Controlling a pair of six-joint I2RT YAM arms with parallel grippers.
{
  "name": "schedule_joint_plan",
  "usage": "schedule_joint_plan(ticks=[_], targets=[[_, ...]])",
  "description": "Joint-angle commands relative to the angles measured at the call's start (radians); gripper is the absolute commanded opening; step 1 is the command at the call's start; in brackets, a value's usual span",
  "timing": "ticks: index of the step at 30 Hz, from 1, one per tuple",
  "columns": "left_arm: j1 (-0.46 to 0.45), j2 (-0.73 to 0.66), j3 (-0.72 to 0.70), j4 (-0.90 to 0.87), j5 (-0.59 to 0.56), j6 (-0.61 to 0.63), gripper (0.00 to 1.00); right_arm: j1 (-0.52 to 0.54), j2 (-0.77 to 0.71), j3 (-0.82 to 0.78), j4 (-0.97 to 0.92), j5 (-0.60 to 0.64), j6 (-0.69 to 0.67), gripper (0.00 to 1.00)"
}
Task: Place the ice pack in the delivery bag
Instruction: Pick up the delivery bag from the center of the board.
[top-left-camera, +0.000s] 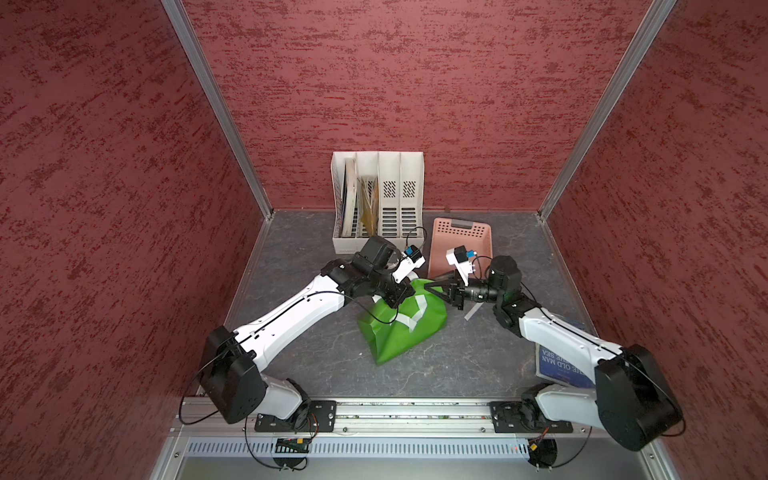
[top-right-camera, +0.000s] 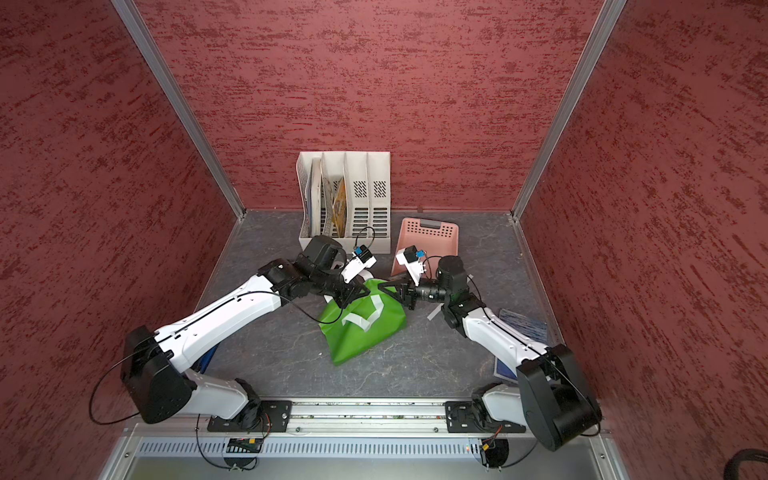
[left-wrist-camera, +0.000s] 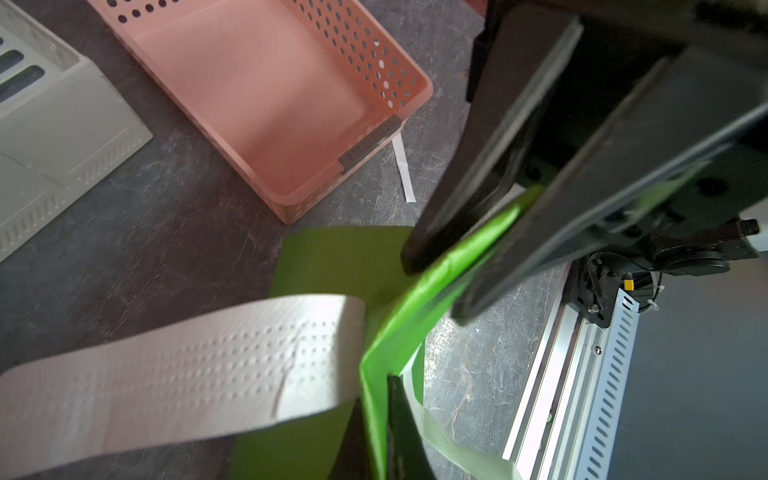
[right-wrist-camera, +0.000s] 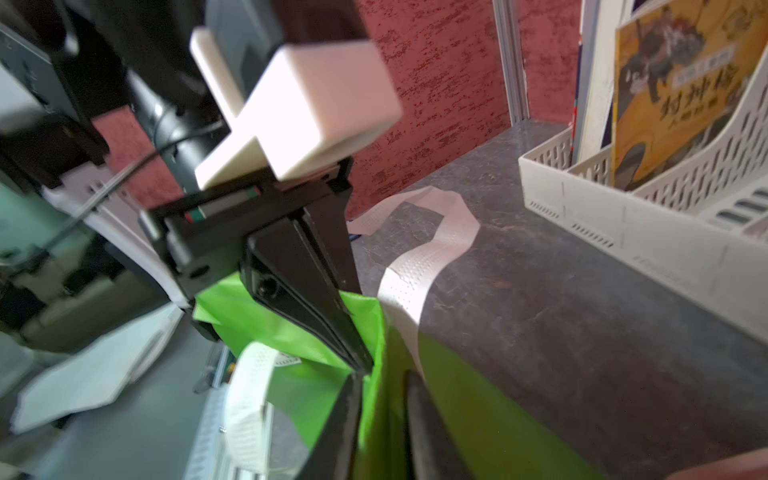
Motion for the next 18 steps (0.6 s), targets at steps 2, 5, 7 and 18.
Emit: schedule_joint_plan(ticks=[2, 5, 7, 18], targets=[[0.024, -0.078, 0.039, -0.153, -0.147, -0.081, 0.0, -0.003, -0.093, 0.0, -0.031, 0.14, 0.016, 0.62], [0.069, -0.1, 0.049, -0.171, -0.169, -0.153, 0.0, -0.003, -0.171, -0.042, -0.04, 0.259, 0.046, 0.73], [0.101, -0.101, 0.058, -0.176, -0.197, -0.193, 0.0, -0.004, -0.225, -0.064, -0.059, 0.312, 0.06, 0.75], [0.23, 0.076, 0.18, -0.004, -0.256, -0.306, 0.0, -0.003, -0.489, -0.159, -0.176, 0.607, 0.07, 0.81]])
